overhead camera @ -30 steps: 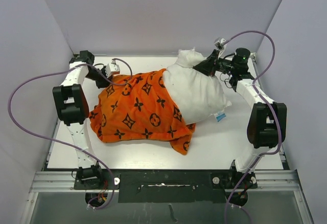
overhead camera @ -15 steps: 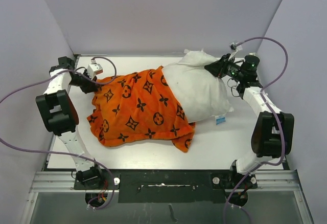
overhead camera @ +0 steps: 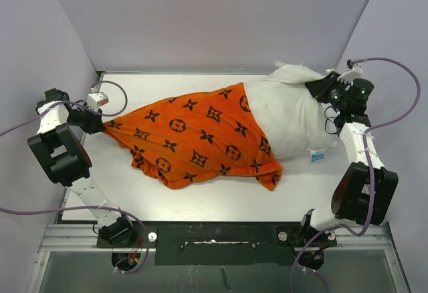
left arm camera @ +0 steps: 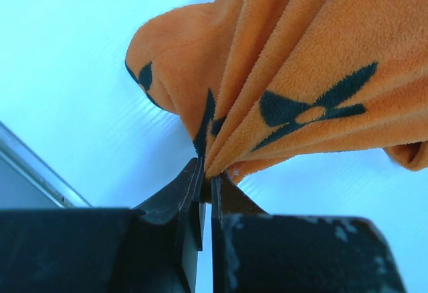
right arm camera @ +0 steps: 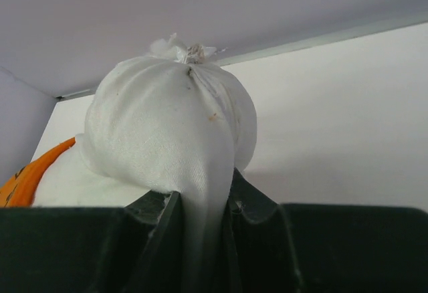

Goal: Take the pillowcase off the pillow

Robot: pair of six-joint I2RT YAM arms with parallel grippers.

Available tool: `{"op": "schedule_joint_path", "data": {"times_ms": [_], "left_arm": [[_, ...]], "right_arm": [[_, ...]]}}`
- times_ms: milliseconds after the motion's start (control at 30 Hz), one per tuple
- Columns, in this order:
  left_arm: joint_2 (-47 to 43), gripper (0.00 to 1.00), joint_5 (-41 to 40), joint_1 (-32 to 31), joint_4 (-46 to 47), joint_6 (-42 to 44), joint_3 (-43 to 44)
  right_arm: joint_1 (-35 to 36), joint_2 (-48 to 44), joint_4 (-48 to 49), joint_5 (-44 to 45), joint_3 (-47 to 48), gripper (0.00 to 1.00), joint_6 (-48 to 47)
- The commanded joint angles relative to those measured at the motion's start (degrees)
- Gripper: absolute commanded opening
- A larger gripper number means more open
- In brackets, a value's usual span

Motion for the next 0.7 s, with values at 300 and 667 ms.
{"op": "schedule_joint_path", "data": {"times_ms": [300, 667], "left_arm": [[-10.5, 0.97, -0.6, -2.1, -5.9, -1.4, 3.3], [-24.4, 0.98, -1.3, -26.5, -6.9, 0.9, -22.6]], "right_arm": [[10.8, 1.7, -10.7, 32.0, 6.7, 0.00, -10.8], [12.7, 1.8, -11.4, 39.2, 0.0, 0.00, -11.5]]}}
